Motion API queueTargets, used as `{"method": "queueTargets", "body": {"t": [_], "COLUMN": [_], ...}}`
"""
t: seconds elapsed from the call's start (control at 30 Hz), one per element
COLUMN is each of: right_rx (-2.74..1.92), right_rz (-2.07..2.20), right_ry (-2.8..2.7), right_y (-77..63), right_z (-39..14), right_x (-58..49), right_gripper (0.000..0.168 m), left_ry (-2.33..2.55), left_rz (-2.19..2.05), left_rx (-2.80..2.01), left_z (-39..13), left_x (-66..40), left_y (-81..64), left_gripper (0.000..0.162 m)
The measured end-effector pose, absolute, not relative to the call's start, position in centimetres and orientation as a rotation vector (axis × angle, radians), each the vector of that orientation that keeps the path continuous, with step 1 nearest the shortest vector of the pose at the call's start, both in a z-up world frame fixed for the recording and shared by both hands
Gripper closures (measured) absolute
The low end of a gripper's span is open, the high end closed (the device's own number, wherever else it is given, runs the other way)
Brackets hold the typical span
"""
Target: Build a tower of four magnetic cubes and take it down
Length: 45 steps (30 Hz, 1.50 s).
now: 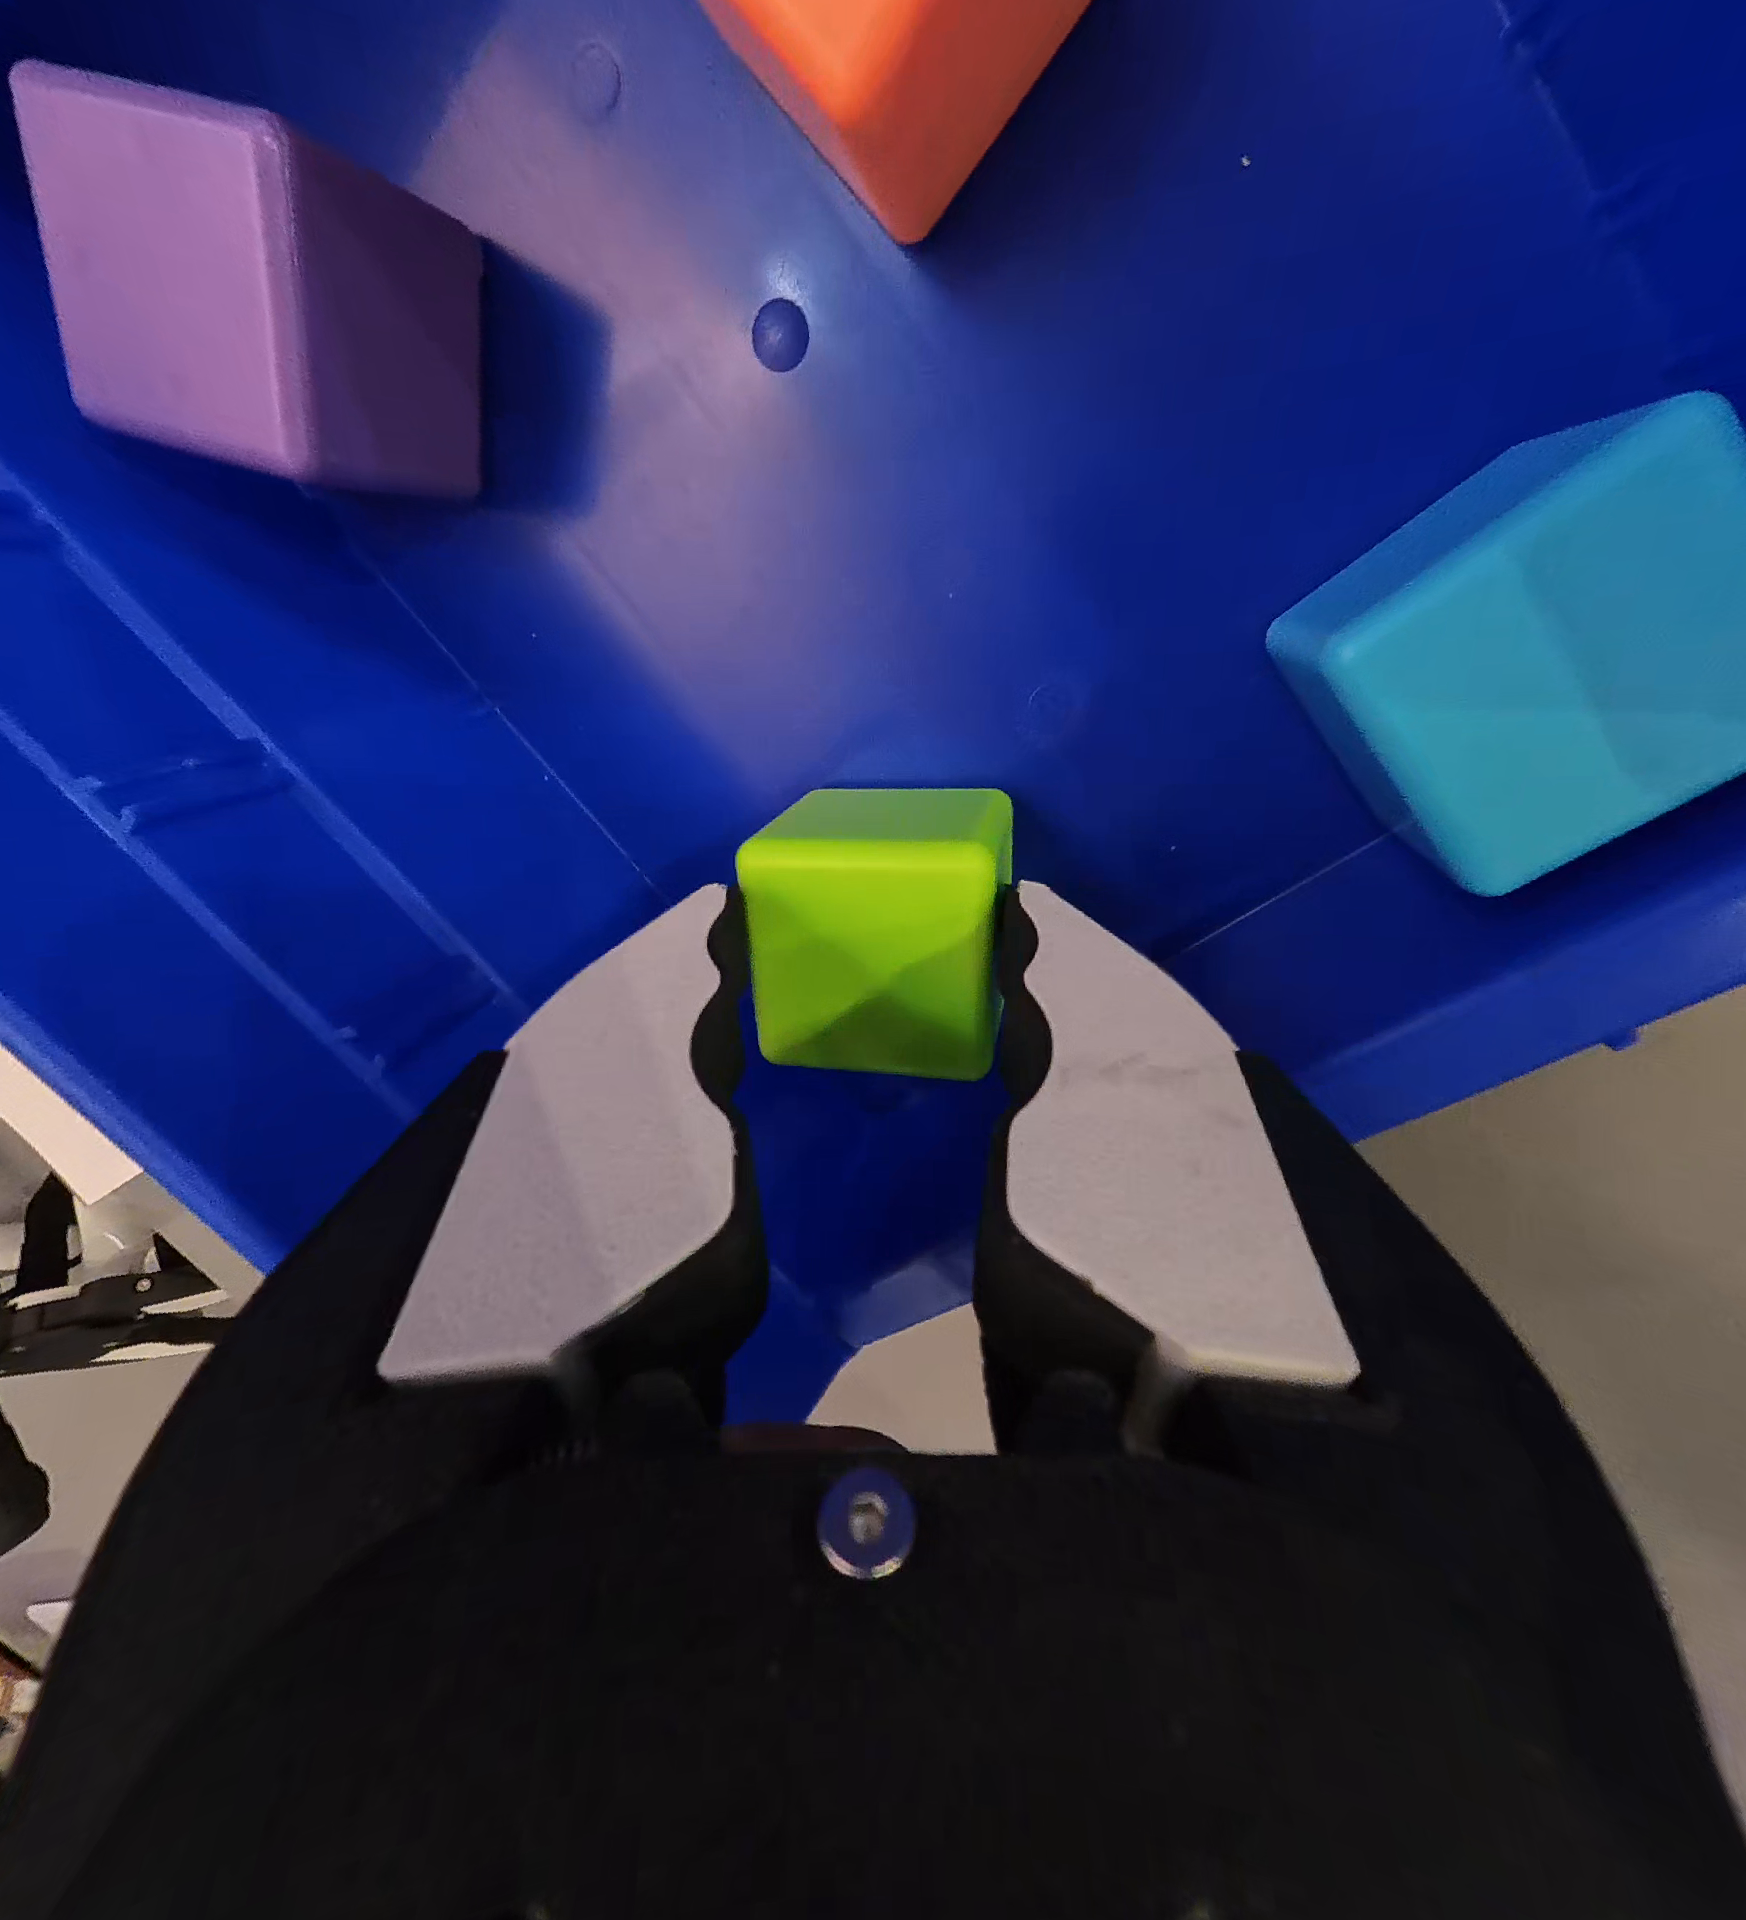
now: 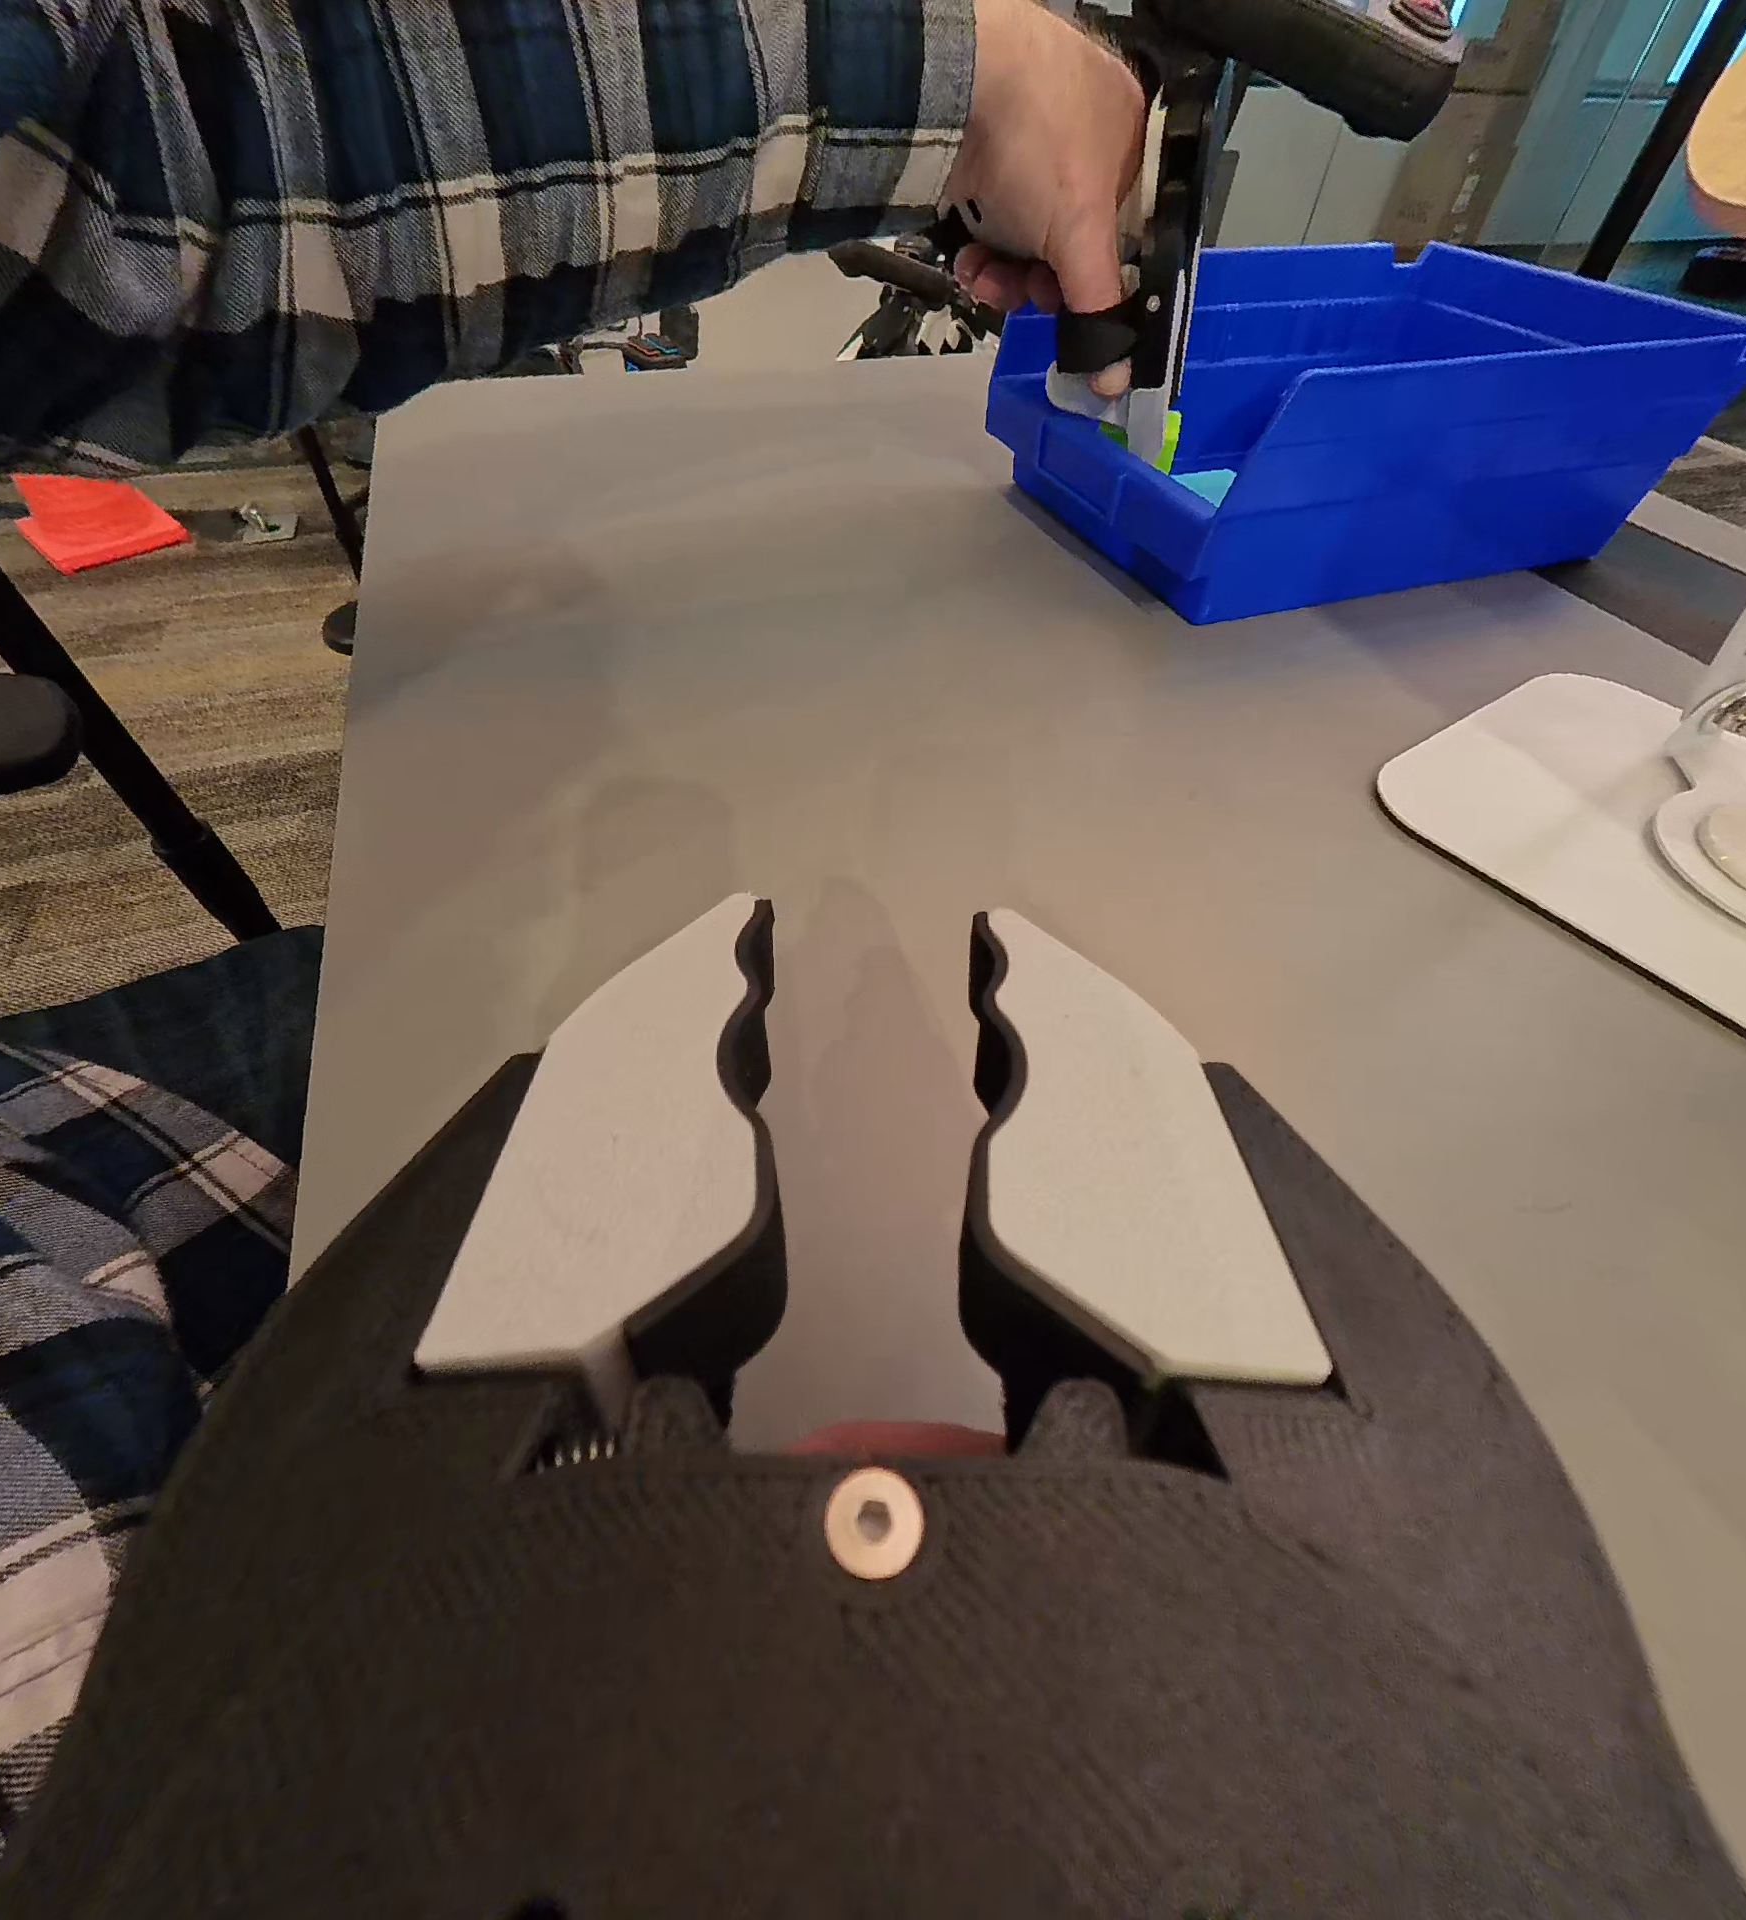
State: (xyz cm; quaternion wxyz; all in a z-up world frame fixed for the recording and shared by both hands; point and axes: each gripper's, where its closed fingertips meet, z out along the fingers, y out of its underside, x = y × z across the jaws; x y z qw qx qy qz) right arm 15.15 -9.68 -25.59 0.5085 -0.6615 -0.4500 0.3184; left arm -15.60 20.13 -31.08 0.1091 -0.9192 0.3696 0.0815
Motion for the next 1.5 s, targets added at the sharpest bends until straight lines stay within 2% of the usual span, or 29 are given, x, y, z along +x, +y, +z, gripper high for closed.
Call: {"method": "queueTargets", "body": {"t": [0.03,0.23,0.47,0.77,0.97,1.2,1.5], "right_rx": [-1.593,-1.595,-1.596,-1.594,-1.570,-1.490,-1.190], "right_rz": [0.767,0.768,0.771,0.792,0.800,0.920,1.221], "right_ry": [-1.085,-1.085,-1.083,-1.050,-0.924,-0.768,-1.011], "right_y": [-9.7,-9.7,-9.7,-9.5,-8.4,-8.0,-14.5], "right_z": [-25.6,-25.6,-25.6,-25.2,-23.9,-21.2,-18.5], "right_x": [15.2,15.2,15.2,15.6,16.9,18.6,16.8], "right_gripper": [0.132,0.132,0.132,0.132,0.135,0.138,0.147], "left_ry": [1.084,1.052,1.098,1.376,1.697,2.028,2.183], "left_rz": [0.251,0.305,0.309,0.199,0.130,0.087,0.007], "left_rx": [-2.696,-2.611,-2.459,-2.216,-2.053,-1.915,-1.804], "left_z": [-31.0,-28.9,-22.2,-16.2,-17.0,-21.6,-25.7], "left_x": [-15.7,-15.7,-13.3,-3.7,5.4,13.1,17.7], "left_y": [20.2,20.5,18.4,11.9,7.5,3.9,1.6], "left_gripper": [0.116,0.116,0.116,0.117,0.116,0.116,0.116]}}
